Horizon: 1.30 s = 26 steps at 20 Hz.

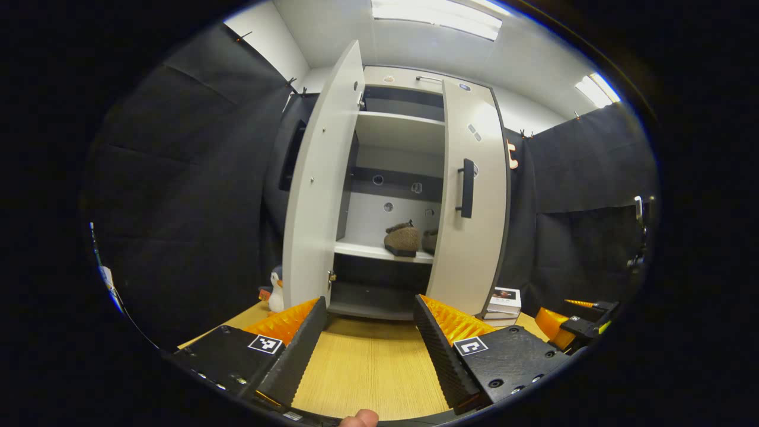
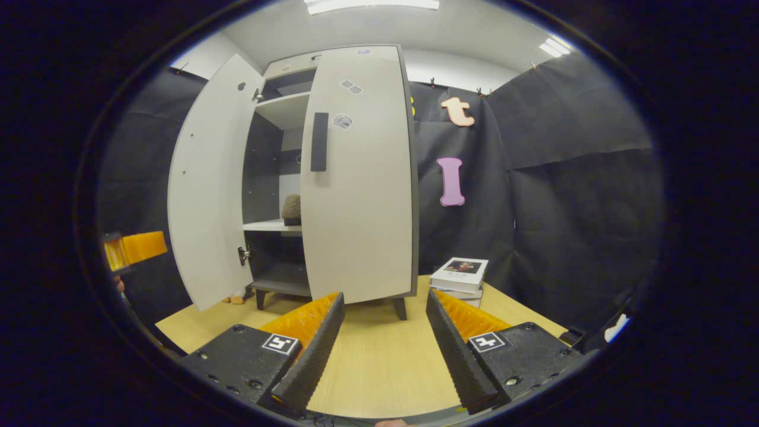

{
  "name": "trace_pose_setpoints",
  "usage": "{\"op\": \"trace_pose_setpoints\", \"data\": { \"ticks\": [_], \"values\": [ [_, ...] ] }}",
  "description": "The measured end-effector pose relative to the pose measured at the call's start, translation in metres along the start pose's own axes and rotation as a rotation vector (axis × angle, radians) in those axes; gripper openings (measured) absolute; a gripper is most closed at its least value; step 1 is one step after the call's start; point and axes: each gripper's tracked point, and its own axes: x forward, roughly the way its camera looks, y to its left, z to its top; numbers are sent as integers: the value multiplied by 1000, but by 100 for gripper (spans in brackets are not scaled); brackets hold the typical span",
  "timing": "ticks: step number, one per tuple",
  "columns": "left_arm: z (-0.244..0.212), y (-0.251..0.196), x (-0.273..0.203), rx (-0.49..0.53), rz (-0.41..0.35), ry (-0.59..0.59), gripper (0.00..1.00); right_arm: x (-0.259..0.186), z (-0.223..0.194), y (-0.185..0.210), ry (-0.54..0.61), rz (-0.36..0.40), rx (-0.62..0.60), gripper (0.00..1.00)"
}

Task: Grab one shoe with the right hand and put it into the shoe cabinet, grab the other shoe with the left hand and put it into the shoe cabinet; then close the right door with the right hand and the left door with the left hand.

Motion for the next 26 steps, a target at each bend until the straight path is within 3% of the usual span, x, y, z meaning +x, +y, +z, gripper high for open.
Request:
{"op": "trace_pose_setpoints", "data": {
  "ticks": [8,12,13,18,22,23,26],
  "values": [
    [103,129,35,27,221,-181,91,-4,9,-17,-13,-28,8,86],
    [123,173,74,-5,258,-182,92,-6,10,-20,-12,-33,15,86],
    [128,181,85,-15,264,-185,92,-7,10,-22,-13,-39,12,90],
    [143,204,115,-1,299,-197,92,-10,13,-33,-14,-72,15,90],
    [147,206,128,-10,288,-203,92,-8,15,-40,-13,-93,14,90],
    [145,204,130,-14,280,-198,92,-6,17,-41,-16,-94,17,86],
    [143,196,132,-1,284,-205,92,-4,22,-41,-26,-98,24,90]
  ]
}}
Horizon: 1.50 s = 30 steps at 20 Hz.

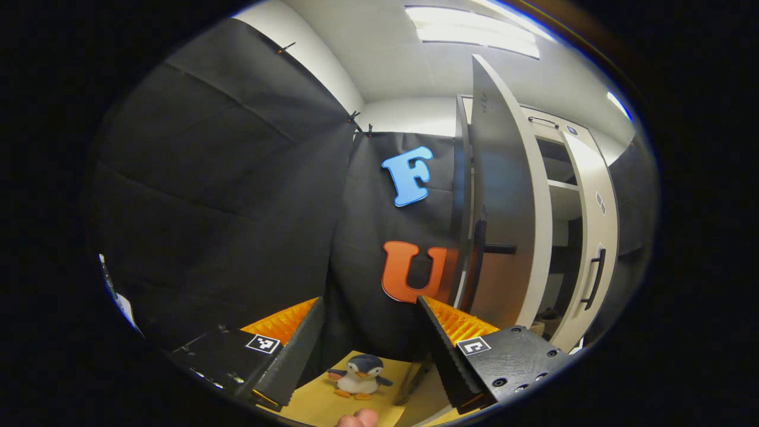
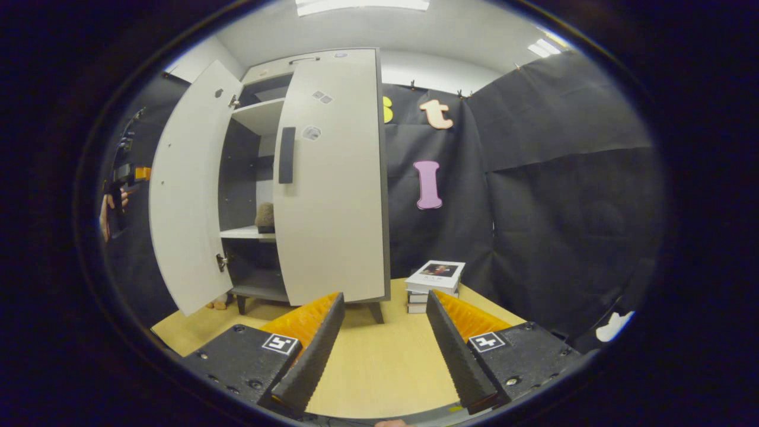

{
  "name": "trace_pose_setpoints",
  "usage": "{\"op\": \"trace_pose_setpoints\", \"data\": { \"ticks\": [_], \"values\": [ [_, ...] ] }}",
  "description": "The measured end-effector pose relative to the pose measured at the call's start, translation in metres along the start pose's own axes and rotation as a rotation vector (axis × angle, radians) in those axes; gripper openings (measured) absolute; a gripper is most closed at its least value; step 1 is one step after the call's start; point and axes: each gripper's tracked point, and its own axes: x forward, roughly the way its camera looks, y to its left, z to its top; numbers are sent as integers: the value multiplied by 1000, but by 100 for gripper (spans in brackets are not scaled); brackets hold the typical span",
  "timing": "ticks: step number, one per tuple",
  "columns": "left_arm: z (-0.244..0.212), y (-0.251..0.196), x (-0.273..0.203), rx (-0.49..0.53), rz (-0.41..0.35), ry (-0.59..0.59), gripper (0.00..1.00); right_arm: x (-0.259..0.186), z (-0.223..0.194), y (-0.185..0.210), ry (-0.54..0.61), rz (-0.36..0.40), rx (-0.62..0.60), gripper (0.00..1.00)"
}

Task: Grab one shoe with the right hand and put it into the shoe cabinet, grab the other shoe with the left hand and put it into the shoe cabinet; then close the right door with the right hand and the left door with the left hand.

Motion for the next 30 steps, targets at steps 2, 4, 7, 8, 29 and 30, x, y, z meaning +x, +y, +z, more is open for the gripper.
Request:
{"op": "trace_pose_setpoints", "data": {
  "ticks": [2,4,7,8,29,30],
  "values": [
    [-1,-3,-1,-5,-4,2,92,0,1,1,-1,4,-4,90],
    [-6,-8,-1,-68,-33,41,91,1,0,2,2,9,-13,90],
    [-8,-14,-2,-104,-53,62,92,2,3,5,-4,19,-7,90],
    [-7,-15,-4,-92,-55,59,92,2,4,6,-5,20,-7,90],
    [-15,-187,-2,-41,-342,41,93,-18,12,-33,-52,-82,-21,90],
    [-16,-190,-3,-39,-345,40,93,-17,12,-34,-52,-84,-20,90]
  ]
}}
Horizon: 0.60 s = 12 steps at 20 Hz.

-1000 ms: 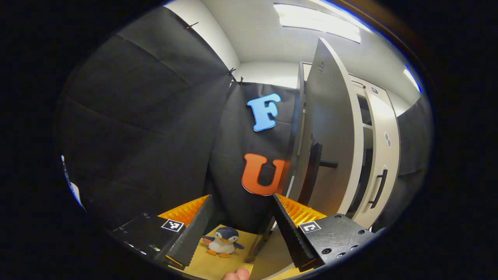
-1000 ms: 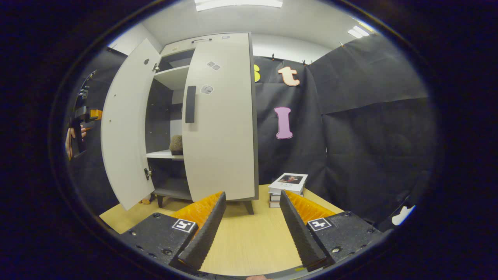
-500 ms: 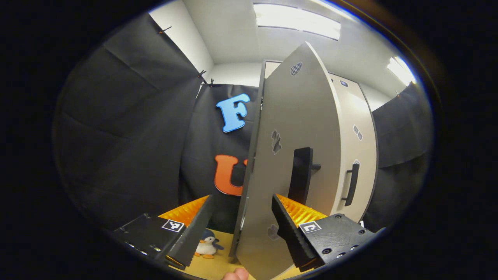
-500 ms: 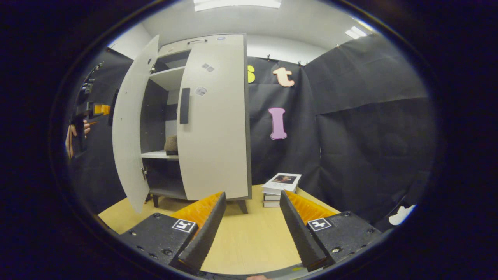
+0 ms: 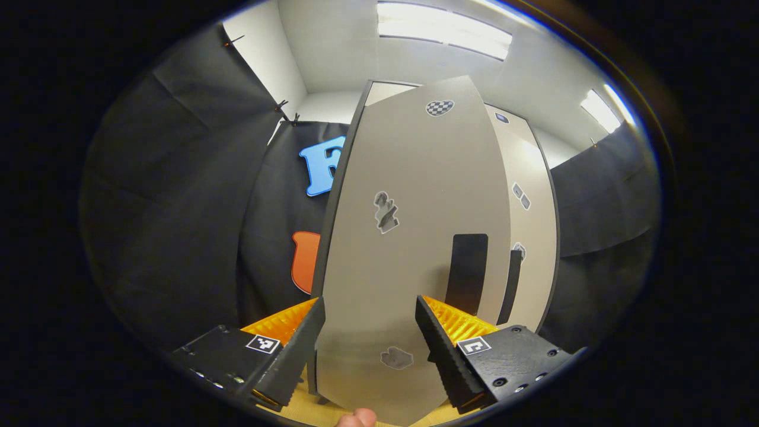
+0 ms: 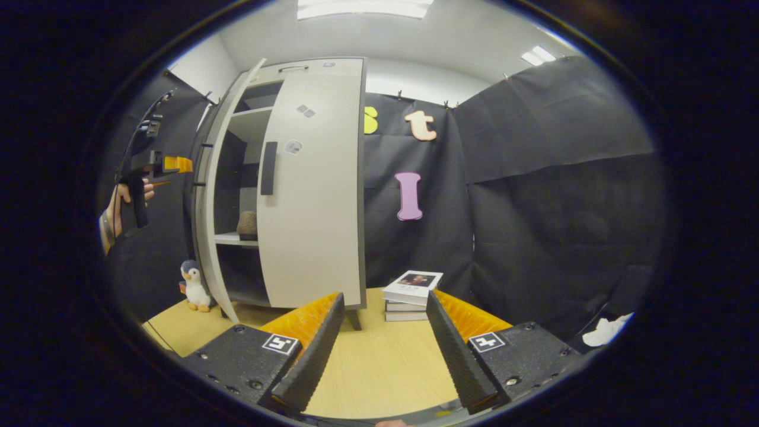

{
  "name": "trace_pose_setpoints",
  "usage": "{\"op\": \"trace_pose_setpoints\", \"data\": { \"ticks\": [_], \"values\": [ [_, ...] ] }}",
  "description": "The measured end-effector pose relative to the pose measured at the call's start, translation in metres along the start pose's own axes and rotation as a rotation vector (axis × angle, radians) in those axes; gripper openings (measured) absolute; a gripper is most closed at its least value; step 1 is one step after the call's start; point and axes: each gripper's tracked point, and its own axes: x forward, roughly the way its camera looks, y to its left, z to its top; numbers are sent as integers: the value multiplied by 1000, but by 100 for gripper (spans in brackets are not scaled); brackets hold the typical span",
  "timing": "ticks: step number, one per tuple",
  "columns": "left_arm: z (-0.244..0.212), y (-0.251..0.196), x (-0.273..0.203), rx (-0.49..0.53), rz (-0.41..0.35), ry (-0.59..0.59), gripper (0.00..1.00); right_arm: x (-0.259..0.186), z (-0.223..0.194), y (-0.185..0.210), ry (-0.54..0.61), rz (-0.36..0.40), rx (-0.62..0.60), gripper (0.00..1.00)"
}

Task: Grab one shoe with the right hand and put it into the shoe cabinet, grab the other shoe with the left hand and put it into the shoe cabinet; then close the right door with the right hand and the left door with the left hand.

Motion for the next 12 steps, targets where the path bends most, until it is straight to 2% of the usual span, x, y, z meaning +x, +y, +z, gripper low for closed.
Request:
{"op": "trace_pose_setpoints", "data": {
  "ticks": [6,7,8,12],
  "values": [
    [7,0,-18,27,4,-2,93,-2,-3,-6,16,2,16,90],
    [11,-1,-24,27,1,-4,93,-1,-4,-3,19,8,19,86],
    [13,-3,-31,27,-6,-3,93,0,-4,-1,21,16,21,90],
    [4,-12,-70,65,-32,46,93,3,-5,14,33,64,26,86]
  ]
}}
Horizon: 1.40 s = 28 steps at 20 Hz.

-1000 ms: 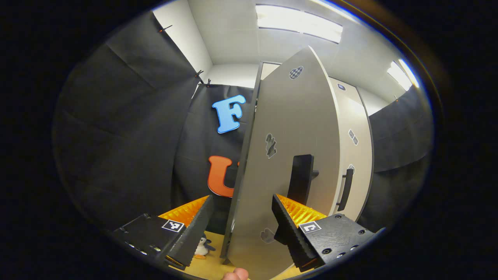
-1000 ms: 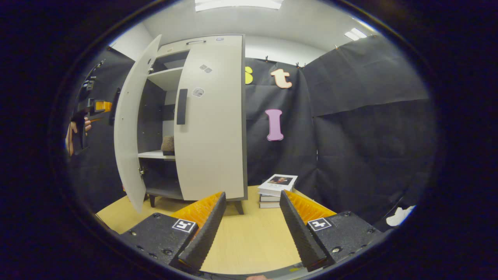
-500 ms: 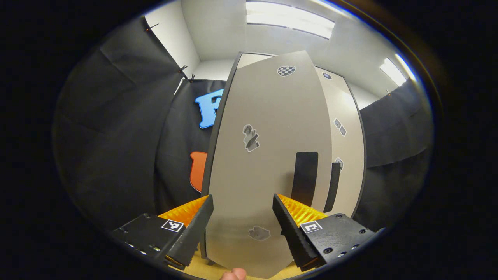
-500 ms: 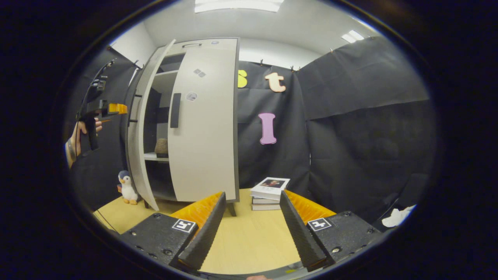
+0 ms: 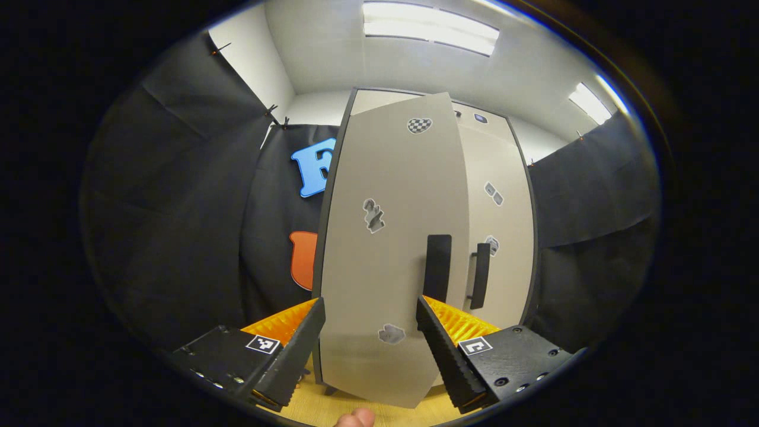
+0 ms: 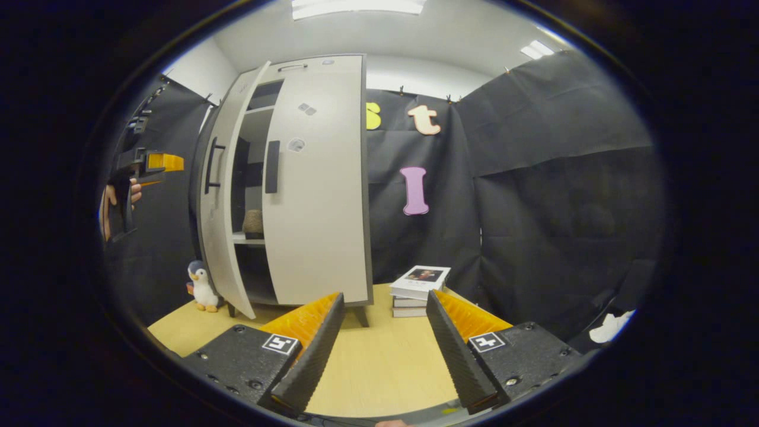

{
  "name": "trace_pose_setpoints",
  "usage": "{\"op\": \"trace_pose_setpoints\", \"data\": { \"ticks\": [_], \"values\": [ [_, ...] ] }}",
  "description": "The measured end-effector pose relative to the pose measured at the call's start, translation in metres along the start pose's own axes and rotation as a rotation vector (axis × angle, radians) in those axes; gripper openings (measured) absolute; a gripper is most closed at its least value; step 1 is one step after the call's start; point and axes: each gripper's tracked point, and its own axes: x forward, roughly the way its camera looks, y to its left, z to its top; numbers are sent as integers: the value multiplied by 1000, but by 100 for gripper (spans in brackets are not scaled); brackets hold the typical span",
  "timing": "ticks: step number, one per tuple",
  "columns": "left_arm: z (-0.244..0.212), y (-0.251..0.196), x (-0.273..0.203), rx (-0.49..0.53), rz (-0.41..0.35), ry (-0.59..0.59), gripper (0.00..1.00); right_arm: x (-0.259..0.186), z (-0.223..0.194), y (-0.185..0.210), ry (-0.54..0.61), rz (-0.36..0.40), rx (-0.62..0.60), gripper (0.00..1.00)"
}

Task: Grab one shoe with the right hand and put it into the shoe cabinet, grab the other shoe with the left hand and put it into the shoe cabinet; then close the right door with the right hand and the left door with the left hand.

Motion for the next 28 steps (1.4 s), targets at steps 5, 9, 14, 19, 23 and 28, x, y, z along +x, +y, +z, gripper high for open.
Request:
{"op": "trace_pose_setpoints", "data": {
  "ticks": [5,9,14,19,23,28],
  "values": [
    [-37,-25,-44,28,-17,52,93,1,-2,24,14,73,5,86],
    [-88,-36,-78,1,-3,119,97,-1,-4,38,28,115,-2,86],
    [-120,-56,-111,20,2,123,95,-2,-11,53,59,154,1,86],
    [-140,-78,-131,46,-36,145,95,-3,-11,63,65,174,-7,90],
    [-142,-92,-143,59,-70,137,95,-8,-11,64,58,174,-20,90],
    [-148,-105,-151,-20,-93,159,95,-14,-12,62,52,162,-10,90]
  ]
}}
